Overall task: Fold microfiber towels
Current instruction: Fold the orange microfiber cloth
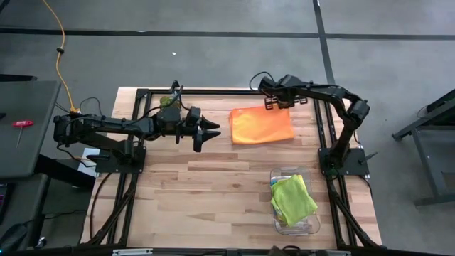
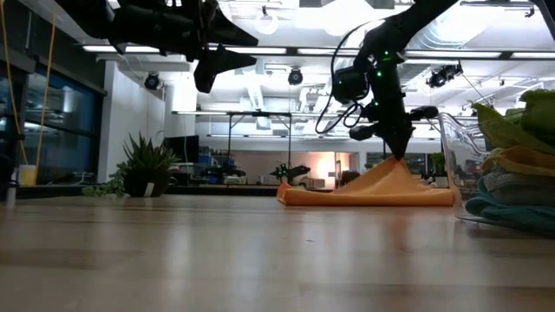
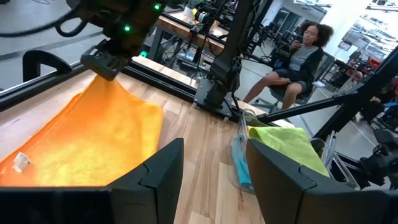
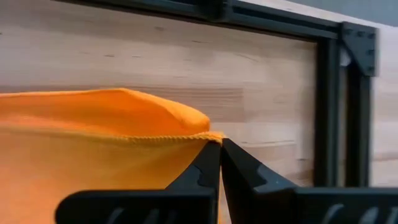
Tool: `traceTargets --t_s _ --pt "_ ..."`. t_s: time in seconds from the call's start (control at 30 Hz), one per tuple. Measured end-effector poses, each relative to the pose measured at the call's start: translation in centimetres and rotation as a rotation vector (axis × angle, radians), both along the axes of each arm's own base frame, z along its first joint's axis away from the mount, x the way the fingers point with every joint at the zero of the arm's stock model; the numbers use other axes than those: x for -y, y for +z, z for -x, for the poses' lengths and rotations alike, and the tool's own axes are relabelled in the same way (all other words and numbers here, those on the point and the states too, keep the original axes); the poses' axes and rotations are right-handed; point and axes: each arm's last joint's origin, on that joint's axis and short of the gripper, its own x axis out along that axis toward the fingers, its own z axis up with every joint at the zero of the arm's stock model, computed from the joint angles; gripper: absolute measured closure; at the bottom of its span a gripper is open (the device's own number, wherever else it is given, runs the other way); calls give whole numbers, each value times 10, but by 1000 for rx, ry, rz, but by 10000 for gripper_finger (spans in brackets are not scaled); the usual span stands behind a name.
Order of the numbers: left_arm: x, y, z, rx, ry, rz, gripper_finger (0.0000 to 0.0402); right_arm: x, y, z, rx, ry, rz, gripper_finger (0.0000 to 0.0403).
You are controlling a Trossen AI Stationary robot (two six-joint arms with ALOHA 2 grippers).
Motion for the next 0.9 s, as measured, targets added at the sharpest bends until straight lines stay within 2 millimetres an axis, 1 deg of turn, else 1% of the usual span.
traceTargets --t_s 0.13,0.3,0.47,0.57,0.63,0.7,0.83,0.9 --pt "0 0 0 0 0 0 238 2 0 -3 47 20 -9 403" --pt "0 0 0 0 1 0 238 2 0 -4 45 22 -8 403" --pt "0 0 0 0 4 -1 238 5 0 -1 58 -17 -2 402" --pt "-1 0 0 -1 24 -4 238 8 0 0 70 -28 -1 392" --pt "-1 0 0 -3 46 -8 238 10 -1 0 88 -24 -12 375" --pt "-2 0 0 -4 72 -12 238 12 -1 0 102 -11 -9 349" --pt "-3 0 1 -6 103 -18 238 15 0 2 98 -13 1 285" --pt "-4 0 1 -6 127 -18 238 16 0 3 72 22 -6 253"
